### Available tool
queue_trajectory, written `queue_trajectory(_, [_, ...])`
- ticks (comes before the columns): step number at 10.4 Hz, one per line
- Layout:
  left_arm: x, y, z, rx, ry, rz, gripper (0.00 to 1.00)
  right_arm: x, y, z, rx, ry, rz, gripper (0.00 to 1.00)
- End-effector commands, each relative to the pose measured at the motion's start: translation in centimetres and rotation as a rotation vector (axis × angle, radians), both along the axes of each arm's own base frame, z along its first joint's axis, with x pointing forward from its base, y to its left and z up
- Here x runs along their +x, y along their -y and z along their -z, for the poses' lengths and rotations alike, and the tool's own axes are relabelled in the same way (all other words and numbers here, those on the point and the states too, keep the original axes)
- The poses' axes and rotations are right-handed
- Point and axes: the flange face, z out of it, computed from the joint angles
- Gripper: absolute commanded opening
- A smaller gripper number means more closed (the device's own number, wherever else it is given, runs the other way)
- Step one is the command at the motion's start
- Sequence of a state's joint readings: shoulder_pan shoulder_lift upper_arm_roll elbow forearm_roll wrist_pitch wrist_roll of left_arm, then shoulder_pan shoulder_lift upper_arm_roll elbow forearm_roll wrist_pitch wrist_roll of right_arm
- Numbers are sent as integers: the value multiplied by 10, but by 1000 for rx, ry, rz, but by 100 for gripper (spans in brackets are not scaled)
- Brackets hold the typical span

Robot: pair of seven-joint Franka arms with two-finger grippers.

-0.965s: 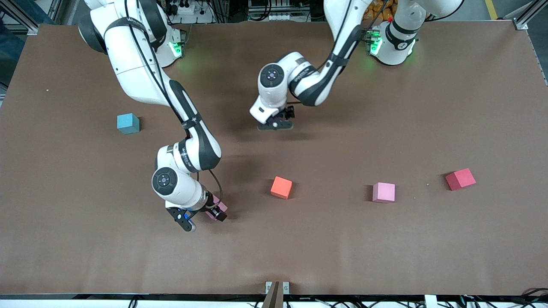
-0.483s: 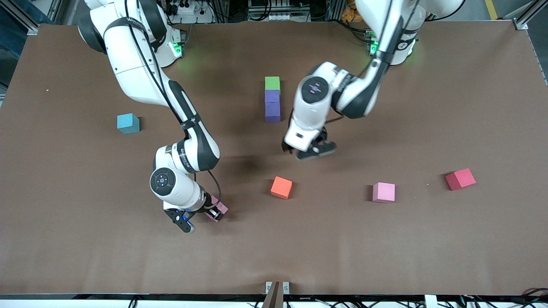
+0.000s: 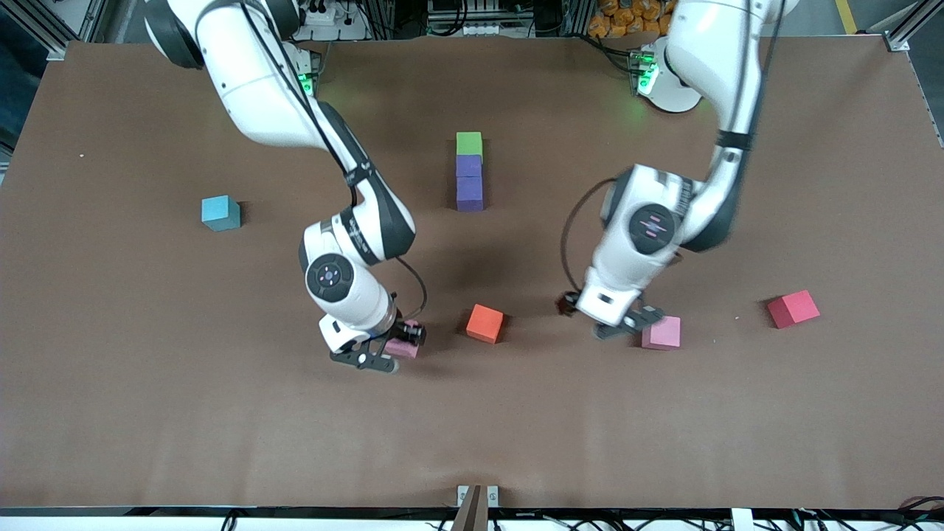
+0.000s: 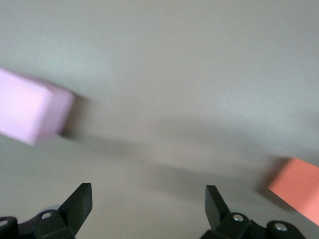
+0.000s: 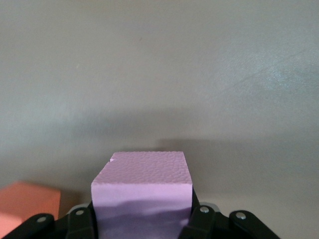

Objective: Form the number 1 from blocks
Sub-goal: 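Carry the pink block to the column while the left gripper reaches pink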

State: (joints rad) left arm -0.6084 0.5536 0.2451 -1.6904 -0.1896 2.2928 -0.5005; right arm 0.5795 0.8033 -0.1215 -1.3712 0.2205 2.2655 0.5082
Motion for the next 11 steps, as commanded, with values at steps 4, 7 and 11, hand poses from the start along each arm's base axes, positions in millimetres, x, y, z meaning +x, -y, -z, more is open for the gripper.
queue_trajectory(4, [30, -96, 8, 14, -11, 218, 100, -111, -55, -8, -36, -76, -198, 61])
queue_trajectory(7, [30, -120, 27, 26, -38, 320, 100, -167, -94, -4, -40, -77, -222, 61])
queue_trajectory(11, [31, -125, 49, 35, -63, 328, 100, -215, -134, 23, -52, -78, -203, 61])
